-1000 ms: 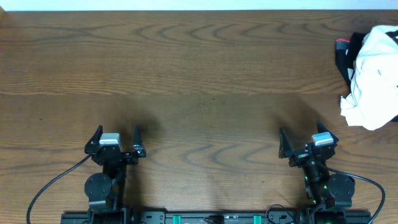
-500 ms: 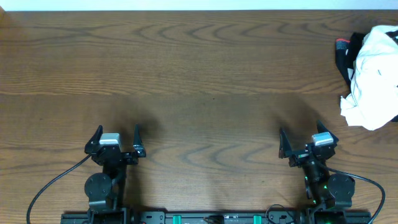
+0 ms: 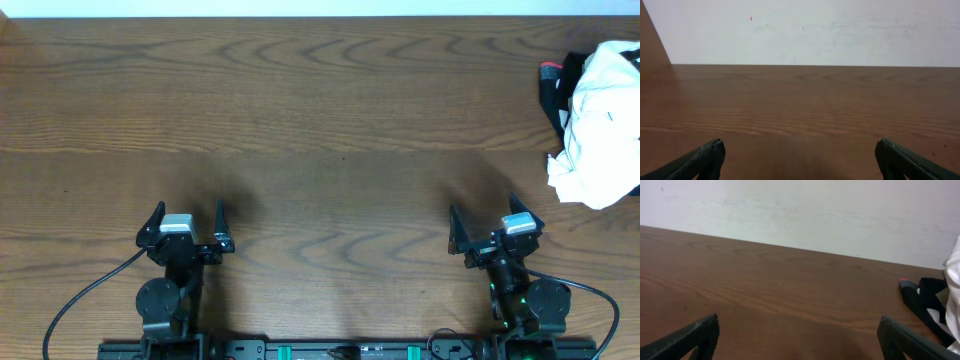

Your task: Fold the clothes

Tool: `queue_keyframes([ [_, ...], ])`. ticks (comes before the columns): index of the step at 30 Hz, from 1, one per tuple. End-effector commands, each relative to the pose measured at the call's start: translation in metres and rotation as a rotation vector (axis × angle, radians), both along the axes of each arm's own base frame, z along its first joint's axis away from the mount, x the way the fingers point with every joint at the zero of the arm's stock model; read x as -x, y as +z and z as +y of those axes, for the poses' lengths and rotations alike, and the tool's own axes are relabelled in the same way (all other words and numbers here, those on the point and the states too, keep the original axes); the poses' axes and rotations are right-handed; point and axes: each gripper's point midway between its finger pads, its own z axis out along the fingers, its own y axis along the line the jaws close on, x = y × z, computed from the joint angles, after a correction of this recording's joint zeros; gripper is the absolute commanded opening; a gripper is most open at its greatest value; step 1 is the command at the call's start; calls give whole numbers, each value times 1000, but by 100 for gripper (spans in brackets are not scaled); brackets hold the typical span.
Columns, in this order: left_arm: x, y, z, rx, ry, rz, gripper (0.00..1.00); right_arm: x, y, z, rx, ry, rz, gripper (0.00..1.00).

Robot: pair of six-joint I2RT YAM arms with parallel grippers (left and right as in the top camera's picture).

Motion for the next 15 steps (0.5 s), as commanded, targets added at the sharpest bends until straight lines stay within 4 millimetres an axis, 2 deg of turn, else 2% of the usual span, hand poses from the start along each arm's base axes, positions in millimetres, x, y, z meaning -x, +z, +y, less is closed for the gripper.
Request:
queue_keyframes([
  [1, 1, -15, -1, 7, -4, 45, 98, 0, -1, 0, 5, 1, -1, 99],
  [15, 0, -19, -1, 8, -4, 61, 98, 0, -1, 0, 5, 1, -1, 99],
])
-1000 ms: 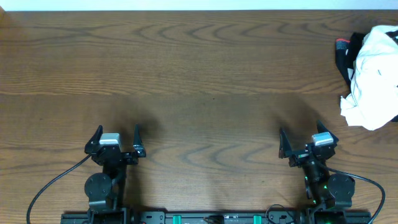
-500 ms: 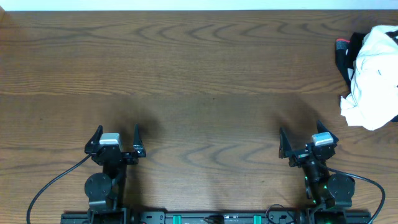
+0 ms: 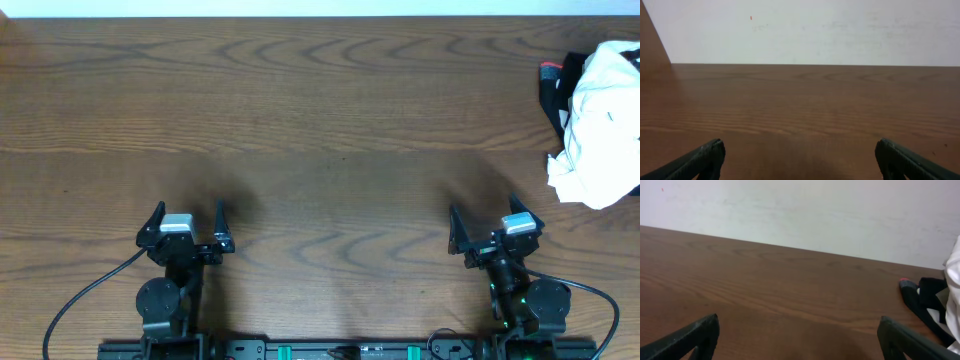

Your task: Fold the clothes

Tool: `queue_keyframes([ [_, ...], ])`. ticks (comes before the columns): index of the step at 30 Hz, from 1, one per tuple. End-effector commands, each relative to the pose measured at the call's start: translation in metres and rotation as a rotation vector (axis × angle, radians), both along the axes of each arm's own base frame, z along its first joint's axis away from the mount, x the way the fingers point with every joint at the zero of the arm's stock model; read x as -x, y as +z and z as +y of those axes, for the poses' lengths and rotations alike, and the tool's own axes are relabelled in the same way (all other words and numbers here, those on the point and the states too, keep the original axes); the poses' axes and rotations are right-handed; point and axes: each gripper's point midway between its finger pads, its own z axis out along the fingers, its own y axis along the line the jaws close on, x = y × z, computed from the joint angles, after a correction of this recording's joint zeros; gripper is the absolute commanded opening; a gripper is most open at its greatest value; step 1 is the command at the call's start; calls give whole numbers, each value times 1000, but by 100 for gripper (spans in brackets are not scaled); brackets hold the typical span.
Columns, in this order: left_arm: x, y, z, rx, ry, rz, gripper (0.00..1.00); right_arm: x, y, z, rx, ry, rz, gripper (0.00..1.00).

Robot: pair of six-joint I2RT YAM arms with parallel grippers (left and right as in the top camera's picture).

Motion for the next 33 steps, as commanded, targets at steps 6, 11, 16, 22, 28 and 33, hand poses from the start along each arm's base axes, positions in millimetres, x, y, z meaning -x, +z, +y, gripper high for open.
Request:
queue_keyframes([
  [6, 0, -18, -1, 8, -4, 58, 98, 0, -1, 0, 5, 2, -1, 99],
  [11, 0, -18, -1, 8, -4, 58, 98, 2, 0, 9, -92, 47, 17, 99],
  [16, 0, -18, -1, 8, -4, 58, 98, 2, 4, 11, -269, 52, 43, 99],
  [22, 0, -18, -1, 8, -4, 58, 98, 4, 36, 14, -390, 89, -54, 99],
  [28, 0, -18, -1, 8, -4, 58, 98, 23, 97, 26, -270, 202, -333, 99],
  [33, 0, -18, -1, 8, -4, 58, 98, 34, 135, 25, -219, 200, -430, 99],
])
